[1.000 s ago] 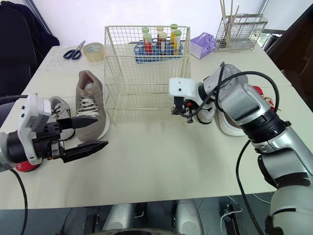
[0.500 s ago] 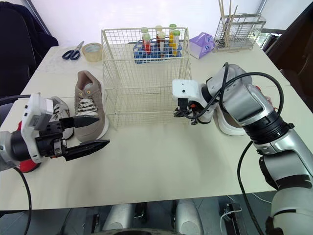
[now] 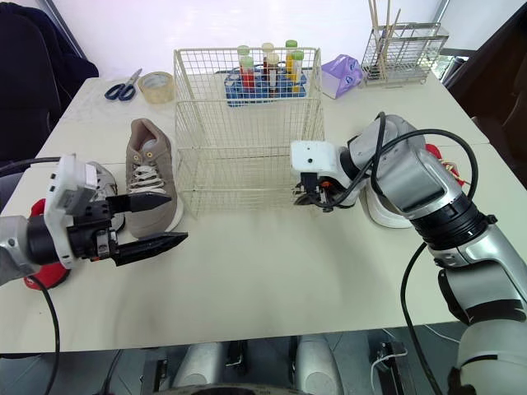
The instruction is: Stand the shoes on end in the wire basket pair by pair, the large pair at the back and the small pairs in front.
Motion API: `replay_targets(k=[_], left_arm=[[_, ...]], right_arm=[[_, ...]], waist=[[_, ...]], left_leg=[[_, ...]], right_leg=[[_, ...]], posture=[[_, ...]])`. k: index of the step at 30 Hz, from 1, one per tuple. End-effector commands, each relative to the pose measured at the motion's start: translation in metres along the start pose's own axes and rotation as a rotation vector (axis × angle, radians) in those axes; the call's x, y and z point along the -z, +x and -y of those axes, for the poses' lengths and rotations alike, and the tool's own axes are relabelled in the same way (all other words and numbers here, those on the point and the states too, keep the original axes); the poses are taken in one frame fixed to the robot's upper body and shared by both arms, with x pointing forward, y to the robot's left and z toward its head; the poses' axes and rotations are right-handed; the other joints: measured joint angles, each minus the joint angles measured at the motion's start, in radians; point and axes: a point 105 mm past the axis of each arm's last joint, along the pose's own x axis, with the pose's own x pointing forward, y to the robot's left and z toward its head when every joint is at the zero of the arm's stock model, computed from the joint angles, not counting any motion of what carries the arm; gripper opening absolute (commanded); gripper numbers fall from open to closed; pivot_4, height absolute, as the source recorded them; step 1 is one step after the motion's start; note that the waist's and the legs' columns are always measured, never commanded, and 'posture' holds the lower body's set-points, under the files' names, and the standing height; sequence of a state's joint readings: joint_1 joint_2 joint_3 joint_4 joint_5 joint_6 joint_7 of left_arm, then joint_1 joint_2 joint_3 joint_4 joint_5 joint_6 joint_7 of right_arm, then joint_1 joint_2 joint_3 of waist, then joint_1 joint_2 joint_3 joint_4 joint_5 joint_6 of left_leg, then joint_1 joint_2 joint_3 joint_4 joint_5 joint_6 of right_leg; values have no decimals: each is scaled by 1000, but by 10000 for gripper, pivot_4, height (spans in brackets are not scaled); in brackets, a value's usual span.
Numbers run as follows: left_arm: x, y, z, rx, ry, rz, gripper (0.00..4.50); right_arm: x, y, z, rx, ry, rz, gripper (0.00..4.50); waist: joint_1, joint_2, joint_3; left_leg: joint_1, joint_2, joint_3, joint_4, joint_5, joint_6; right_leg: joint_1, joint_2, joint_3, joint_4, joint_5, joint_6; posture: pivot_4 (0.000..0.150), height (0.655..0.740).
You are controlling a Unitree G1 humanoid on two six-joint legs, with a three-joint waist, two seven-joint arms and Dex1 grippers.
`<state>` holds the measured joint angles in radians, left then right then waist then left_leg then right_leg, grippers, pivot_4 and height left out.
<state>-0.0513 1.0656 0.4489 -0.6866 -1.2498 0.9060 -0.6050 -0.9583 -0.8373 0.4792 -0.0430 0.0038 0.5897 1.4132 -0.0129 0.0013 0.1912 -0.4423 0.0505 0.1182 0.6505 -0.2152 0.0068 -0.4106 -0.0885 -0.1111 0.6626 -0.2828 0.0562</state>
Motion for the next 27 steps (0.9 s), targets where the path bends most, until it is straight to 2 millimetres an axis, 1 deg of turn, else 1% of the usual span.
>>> replay_targets(k=[1, 7, 9, 11, 13, 15, 17, 18, 19, 21, 22, 23, 25, 27], left_arm=[[-7, -1, 0, 3, 34, 22, 45000], [-7, 2, -1, 16, 31, 24, 45000], [-7, 3, -2, 22, 31, 25, 45000], [-7, 4, -3, 32, 28, 26, 45000], [-8, 6, -3, 50, 26, 27, 45000], [-9, 9, -4, 75, 26, 27, 45000], [-12, 12, -1, 117, 14, 46, 45000], [-16, 15, 2, 141, 3, 77, 45000], [-22, 19, 4, 163, -8, 122, 45000], [-36, 26, 10, 224, -50, 228, 45000], [-39, 30, 15, 261, -69, 249, 45000], [-39, 33, 21, 295, -82, 252, 45000], [-29, 42, 37, 373, -105, 209, 45000], [-21, 49, 47, 413, -110, 174, 45000]], right_arm=[[-6, -16, 6, 35, -10, 20, 30483], [-16, -36, 3, 47, 20, 68, 30483], [-24, -47, 3, 71, 31, 100, 30483], [-37, -60, 5, 102, 43, 159, 30483], [-49, -79, 10, 143, 50, 216, 30483], [-58, -105, 13, 192, 71, 282, 30483], [-60, -134, 15, 261, 117, 383, 30483], [-58, -149, 16, 302, 151, 457, 30483], [-51, -159, 15, 336, 199, 504, 30483], [-24, -171, 12, 411, 286, 520, 30483], [-8, -171, 11, 444, 338, 490, 33133], [4, -170, 7, 449, 381, 468, 35846], [32, -176, 2, 533, 505, 471, 43477], [53, -186, 1, 637, 577, 475, 44327]], waist=[[-1, 0, 0], [1, 0, 0], [1, 0, 0], [0, 0, 0], [-1, 0, 0], [0, 0, 0], [7, -1, 0], [9, -1, 0], [15, -2, 0], [25, -7, -2], [27, -9, -3], [27, -10, -3], [24, -10, -3], [21, -8, -2]], left_leg=[[0, 0, 0, 0, 0, 0], [0, 0, 0, 0, 0, 0], [0, 0, 0, 0, 0, 0], [0, 0, 0, 0, 0, 0], [0, 1, 0, 0, 0, 0], [0, 1, 0, 0, 0, 0], [0, 0, 0, 0, 0, 0], [0, 0, -1, 0, 0, 1], [0, 0, -1, 0, -1, 1], [0, -1, -1, 0, -2, 4], [0, 0, -1, 1, -3, 4], [0, 0, -2, 1, -3, 5], [0, -1, -1, 2, -3, 6], [1, -2, 1, 2, -1, 5]], right_leg=[[0, 0, 0, 0, 0, 0], [0, 0, 0, 0, 0, 0], [0, 0, 0, 0, 0, 0], [0, 0, 0, 0, 0, 0], [-1, 0, 0, 1, 0, 0], [-1, 0, 0, 1, 0, 0], [-1, 0, 0, 1, 0, 0], [0, 0, 0, 0, 0, 0], [0, 0, 0, 0, 0, 0], [2, -1, 0, -1, 0, 0], [3, -1, 0, -2, 0, 0], [4, -2, 0, -2, 0, 0], [4, -5, 0, -2, 0, 0], [3, -5, 1, 0, 0, 1]], posture=[[1500, 7400], [1500, 7400], [1500, 7400], [1500, 7400], [1500, 7400], [1500, 7400], [1500, 7400], [1500, 7400], [1500, 7400], [1500, 7400], [1500, 7400], [1500, 7400], [1500, 7400], [1500, 7400]])
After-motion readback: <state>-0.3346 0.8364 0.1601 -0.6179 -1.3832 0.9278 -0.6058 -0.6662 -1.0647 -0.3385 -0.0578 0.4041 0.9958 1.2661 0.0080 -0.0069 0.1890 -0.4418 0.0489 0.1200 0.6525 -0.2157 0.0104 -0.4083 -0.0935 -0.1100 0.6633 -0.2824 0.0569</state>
